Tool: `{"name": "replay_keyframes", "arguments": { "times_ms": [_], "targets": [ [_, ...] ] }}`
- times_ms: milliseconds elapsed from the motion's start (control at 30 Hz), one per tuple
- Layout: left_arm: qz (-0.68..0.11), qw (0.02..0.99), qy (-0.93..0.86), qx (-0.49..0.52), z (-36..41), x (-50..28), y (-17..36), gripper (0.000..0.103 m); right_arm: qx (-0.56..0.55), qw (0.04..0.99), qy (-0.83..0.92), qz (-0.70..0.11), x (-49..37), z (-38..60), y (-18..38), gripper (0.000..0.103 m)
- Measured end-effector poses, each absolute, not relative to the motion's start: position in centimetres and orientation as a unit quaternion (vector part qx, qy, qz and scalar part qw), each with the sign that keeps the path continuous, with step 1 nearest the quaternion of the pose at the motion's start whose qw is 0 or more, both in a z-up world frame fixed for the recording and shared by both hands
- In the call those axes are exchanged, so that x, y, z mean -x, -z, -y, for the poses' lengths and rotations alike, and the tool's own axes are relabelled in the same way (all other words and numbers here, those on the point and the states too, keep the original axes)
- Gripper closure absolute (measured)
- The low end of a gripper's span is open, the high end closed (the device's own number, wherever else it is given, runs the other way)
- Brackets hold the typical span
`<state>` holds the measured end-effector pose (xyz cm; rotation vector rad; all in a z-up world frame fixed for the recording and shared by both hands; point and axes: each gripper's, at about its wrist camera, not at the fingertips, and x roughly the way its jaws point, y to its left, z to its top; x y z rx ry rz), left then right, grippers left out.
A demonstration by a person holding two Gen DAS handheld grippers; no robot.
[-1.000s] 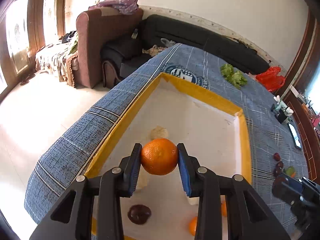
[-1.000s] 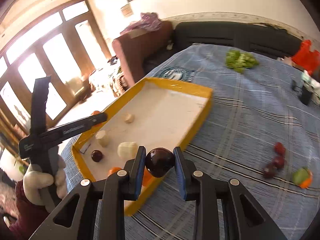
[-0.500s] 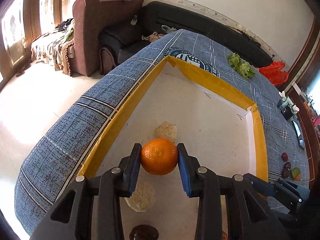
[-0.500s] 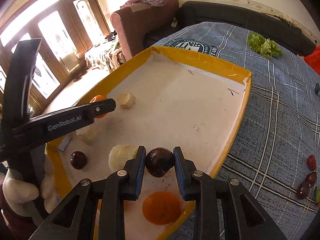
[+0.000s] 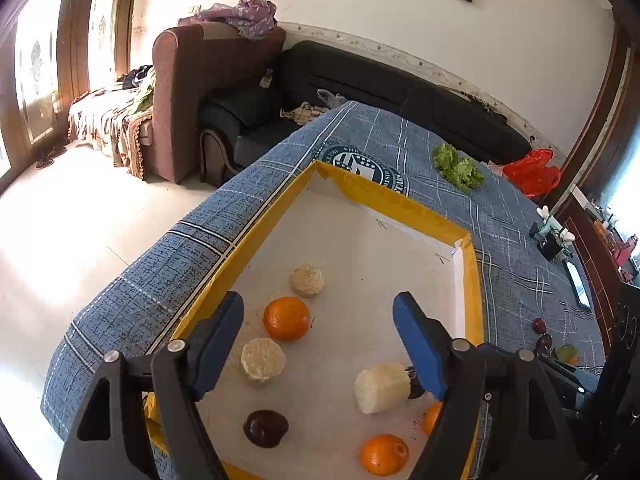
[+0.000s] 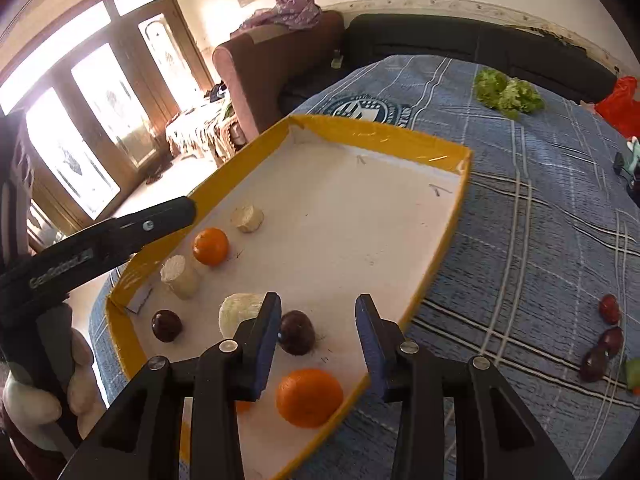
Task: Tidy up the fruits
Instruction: 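Carry the orange and plum into the yellow tray and open both tools, then move both open tools back toward the fruits on the cloth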
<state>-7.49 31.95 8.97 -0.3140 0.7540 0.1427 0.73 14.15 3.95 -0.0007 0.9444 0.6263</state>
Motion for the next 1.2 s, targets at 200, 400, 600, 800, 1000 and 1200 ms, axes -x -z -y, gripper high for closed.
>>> {"name": "replay_keyframes", "arguments": {
  "times_ms": [200,400,600,800,1000,1200],
  "targets": [
    [-0.317,0.937,-0.096,0.11,-27.9,11.4,-11.2,0.021,-0.02,0.863,-0.277,-0.422,1.1,-10.5,-5.6,0.046],
    [-0.298,0.946,-0.125,0.042,-22.9,13.8,-12.3,0.021,-0.048,0.87,-0.256,-0.419,2.9,-6.4,-5.7,0.046],
    [-0.301,0.947,-0.115,0.009,-19.4,14.5,-12.7,0.021,-0.078,0.878,-0.231,-0.412,4.1,-2.1,-5.9,0.045],
    [-0.306,0.946,-0.105,-0.008,-17.3,14.8,-12.8,0.021,-0.096,0.886,-0.214,-0.401,4.9,1.1,-6.3,0.042],
    [-0.314,0.944,-0.099,-0.018,-16.1,14.6,-12.3,0.021,-0.109,0.889,-0.199,-0.398,4.9,3.4,-6.0,0.041],
    [-0.327,0.941,-0.088,-0.027,-15.2,14.0,-11.4,0.021,-0.121,0.888,-0.187,-0.403,4.5,5.1,-5.2,0.041]
  ]
}}
